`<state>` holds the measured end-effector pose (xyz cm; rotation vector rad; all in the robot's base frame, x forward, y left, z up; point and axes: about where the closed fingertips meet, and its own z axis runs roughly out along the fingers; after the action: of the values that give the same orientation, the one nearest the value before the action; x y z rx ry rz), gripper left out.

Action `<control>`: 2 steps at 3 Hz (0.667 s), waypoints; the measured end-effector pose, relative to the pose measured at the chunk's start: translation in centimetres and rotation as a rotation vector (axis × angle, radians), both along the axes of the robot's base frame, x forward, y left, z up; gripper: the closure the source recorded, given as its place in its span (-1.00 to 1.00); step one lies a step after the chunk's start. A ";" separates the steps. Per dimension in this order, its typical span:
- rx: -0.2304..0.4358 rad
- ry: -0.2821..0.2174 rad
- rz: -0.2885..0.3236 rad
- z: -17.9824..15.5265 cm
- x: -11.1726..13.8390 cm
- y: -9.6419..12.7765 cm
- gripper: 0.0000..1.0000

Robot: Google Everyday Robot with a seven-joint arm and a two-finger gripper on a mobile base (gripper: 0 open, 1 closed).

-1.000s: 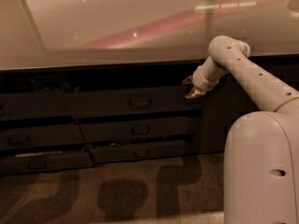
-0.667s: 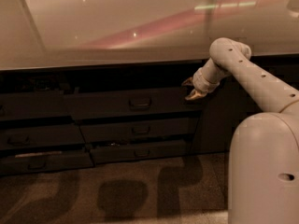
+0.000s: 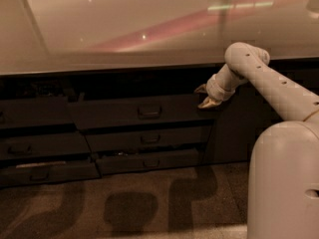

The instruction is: Open top drawer

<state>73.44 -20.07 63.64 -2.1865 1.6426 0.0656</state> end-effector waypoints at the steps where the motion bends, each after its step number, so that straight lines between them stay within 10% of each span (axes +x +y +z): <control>1: 0.000 0.000 0.000 0.4 0.0 0.0 1.00; 2: 0.001 0.000 0.008 -0.1 -0.9 -0.1 1.00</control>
Offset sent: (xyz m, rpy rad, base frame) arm -0.3094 -0.0407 -0.2024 0.0291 -0.0250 0.2566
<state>72.58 -20.19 63.52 -2.1923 1.6335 0.0682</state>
